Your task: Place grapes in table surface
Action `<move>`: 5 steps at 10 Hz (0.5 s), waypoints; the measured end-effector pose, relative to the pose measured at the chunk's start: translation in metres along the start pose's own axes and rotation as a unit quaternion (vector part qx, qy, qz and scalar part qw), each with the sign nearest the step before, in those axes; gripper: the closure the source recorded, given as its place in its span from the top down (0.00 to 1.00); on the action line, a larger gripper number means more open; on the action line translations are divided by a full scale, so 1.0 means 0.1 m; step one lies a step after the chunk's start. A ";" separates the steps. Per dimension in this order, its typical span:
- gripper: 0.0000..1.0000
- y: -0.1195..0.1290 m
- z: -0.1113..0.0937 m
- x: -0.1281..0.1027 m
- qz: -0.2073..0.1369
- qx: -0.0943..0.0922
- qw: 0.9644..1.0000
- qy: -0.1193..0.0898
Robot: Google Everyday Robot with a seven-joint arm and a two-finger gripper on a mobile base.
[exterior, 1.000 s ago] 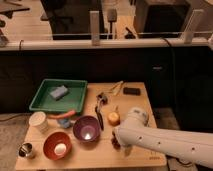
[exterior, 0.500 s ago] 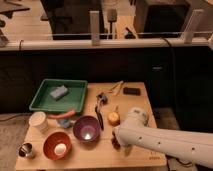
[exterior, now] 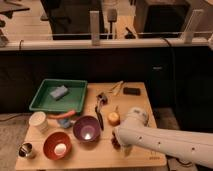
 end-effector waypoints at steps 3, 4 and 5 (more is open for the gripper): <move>0.80 0.00 0.00 0.00 0.000 0.000 1.000 0.000; 0.80 0.00 0.00 0.00 0.000 0.000 1.000 0.000; 0.80 0.00 0.00 0.00 0.000 0.000 1.000 0.000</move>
